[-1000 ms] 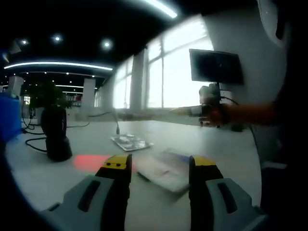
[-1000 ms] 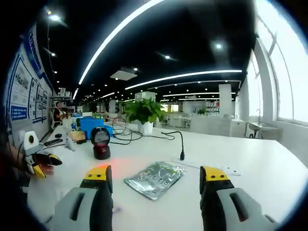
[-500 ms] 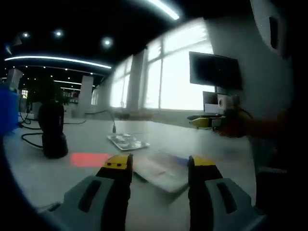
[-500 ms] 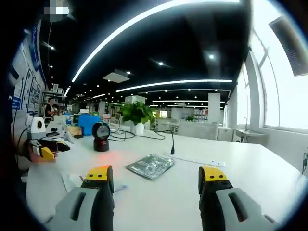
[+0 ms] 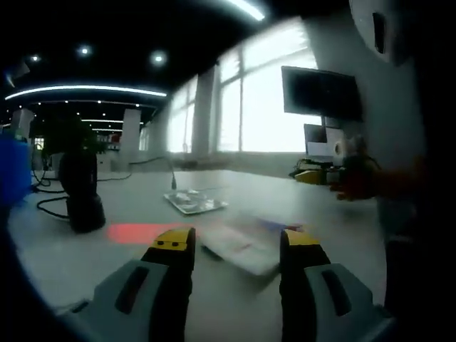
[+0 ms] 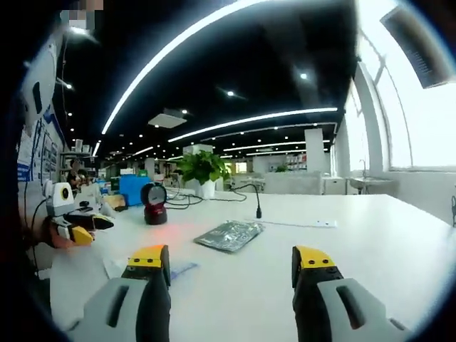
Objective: Clip sheet goods on table flip sheet goods clip sheet goods scan sheet goods put sheet goods back to table
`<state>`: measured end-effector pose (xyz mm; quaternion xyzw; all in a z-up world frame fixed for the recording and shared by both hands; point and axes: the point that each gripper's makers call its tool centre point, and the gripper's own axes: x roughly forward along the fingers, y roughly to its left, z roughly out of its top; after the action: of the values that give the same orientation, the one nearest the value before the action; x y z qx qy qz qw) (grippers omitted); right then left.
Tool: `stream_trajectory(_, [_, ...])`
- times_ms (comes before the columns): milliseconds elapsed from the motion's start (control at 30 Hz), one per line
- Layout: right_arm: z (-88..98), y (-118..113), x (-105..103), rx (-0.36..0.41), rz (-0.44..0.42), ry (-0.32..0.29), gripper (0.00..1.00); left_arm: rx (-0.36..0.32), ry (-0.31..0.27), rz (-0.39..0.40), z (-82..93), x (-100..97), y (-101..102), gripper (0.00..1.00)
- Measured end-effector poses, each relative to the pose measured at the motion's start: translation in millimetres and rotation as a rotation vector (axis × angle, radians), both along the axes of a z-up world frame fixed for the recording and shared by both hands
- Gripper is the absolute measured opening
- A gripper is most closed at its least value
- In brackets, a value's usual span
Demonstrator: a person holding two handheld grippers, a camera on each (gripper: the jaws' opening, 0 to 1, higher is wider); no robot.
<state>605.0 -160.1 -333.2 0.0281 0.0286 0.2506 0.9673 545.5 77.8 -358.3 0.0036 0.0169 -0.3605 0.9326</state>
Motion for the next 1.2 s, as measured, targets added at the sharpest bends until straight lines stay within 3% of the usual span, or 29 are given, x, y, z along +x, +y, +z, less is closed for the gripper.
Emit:
stream_trajectory(33, [1.5,-0.2,-0.7,0.027,-0.006,0.003,0.62,0.007,-0.001,-0.001,-0.6,-0.4,-1.1,0.40])
stream_trajectory(167, [5.7,6.2,-6.5,-0.009,0.026,-0.091,0.62,0.027,-0.063,0.000,5.0,-5.5,-1.6,0.40])
stream_trajectory(267, [-3.4,7.3,-7.4,-0.029,0.031,-0.100,0.62,-0.005,-0.093,0.014,13.8,-5.2,3.1,0.41])
stream_trajectory(433, [-12.4,0.6,-13.0,-0.030,0.005,-0.097,0.60,-0.019,-0.097,0.049,16.2,-0.8,8.6,0.42])
stream_trajectory(500, [-15.6,7.3,-13.7,-0.109,0.048,-0.128,0.60,-0.035,-0.106,0.041,19.8,-2.1,8.3,0.42])
stream_trajectory(567, [-12.3,13.3,-11.7,-0.054,0.069,-0.114,0.61,-0.043,-0.102,0.048,21.3,0.0,11.0,0.42])
stream_trajectory(667, [-13.4,7.1,-11.2,-0.077,0.039,-0.128,0.61,-0.066,-0.090,0.046,25.2,1.8,14.4,0.43])
stream_trajectory(700, [-13.7,5.0,-13.1,-0.072,0.030,-0.134,0.59,0.005,-0.118,0.060,24.4,4.2,20.4,0.43])
stream_trajectory(733, [-12.1,3.0,-14.5,-0.080,0.019,-0.155,0.59,0.009,-0.124,0.070,26.8,5.5,24.4,0.43])
stream_trajectory(867, [-9.7,1.7,-13.1,-0.084,0.011,-0.174,0.59,-0.039,-0.108,0.082,27.1,8.1,38.4,0.42])
stream_trajectory(967, [-9.6,-2.9,-12.3,-0.083,-0.004,-0.178,0.59,-0.025,-0.093,0.088,18.3,6.4,39.3,0.42])
stream_trajectory(1200, [-10.1,-6.4,-9.3,-0.079,-0.029,-0.173,0.59,-0.037,-0.097,0.066,19.1,4.5,35.0,0.42])
